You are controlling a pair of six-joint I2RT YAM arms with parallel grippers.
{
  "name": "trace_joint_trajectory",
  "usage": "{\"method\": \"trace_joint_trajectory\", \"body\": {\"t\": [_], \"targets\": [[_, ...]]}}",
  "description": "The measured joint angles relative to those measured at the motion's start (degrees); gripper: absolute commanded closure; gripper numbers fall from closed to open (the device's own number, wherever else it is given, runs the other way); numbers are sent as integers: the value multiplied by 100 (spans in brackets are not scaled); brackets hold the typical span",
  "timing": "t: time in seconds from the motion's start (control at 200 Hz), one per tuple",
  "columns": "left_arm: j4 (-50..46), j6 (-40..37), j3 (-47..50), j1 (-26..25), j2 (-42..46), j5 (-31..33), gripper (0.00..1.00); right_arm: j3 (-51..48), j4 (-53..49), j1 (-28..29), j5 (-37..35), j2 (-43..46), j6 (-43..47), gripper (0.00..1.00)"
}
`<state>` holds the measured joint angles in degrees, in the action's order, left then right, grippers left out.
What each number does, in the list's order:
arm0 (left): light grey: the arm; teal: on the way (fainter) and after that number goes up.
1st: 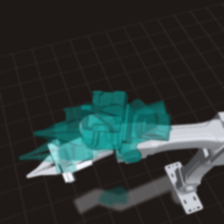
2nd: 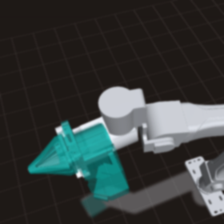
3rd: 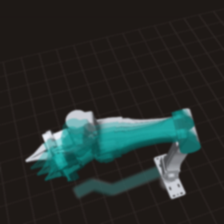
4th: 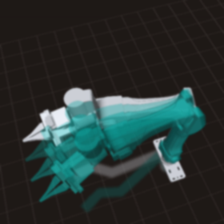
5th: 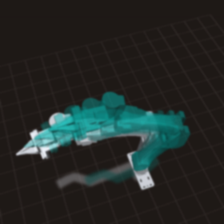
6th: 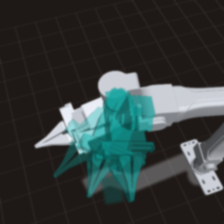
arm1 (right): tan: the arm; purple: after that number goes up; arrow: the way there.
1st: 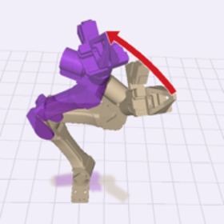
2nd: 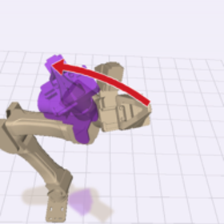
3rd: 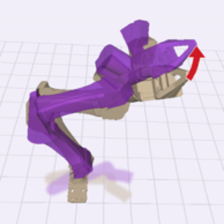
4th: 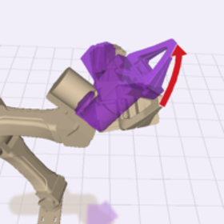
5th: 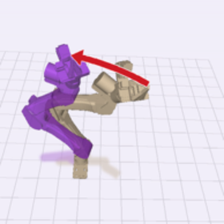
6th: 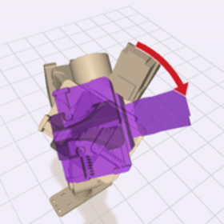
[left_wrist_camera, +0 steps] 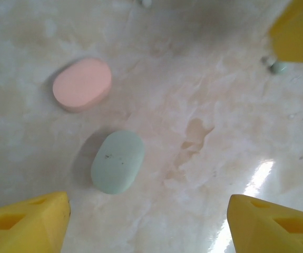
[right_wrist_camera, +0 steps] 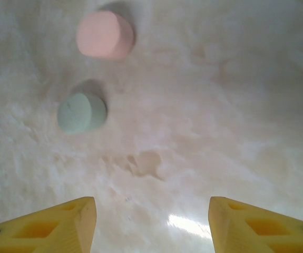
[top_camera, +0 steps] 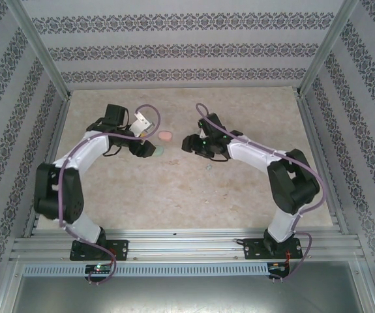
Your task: Insert the wireless bluetooth earbuds into the charging case
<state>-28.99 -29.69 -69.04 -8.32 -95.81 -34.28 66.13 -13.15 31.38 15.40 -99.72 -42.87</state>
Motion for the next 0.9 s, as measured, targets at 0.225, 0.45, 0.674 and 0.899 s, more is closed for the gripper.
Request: {"method": "trace_joint_trajectory", "body": {"t": [0.225, 0.45, 0.674, 0.899], "targets": [[-678, -468, -848, -170, -1250, 350, 21, -538, -11, -2, -284, 796, 76, 41], [-1084, -866, -1340, -387, -1856, 662, 19, -623, 57, -2, -428, 946, 70, 41], [-1222, -1073, -1515, -599, -2138, 1021, 27, -625, 55, -13, -446, 946, 85, 40], [-1180, -1237, -1574, -636, -2297, 1185, 34, -673, 52, -15, -446, 1003, 85, 40]]}}
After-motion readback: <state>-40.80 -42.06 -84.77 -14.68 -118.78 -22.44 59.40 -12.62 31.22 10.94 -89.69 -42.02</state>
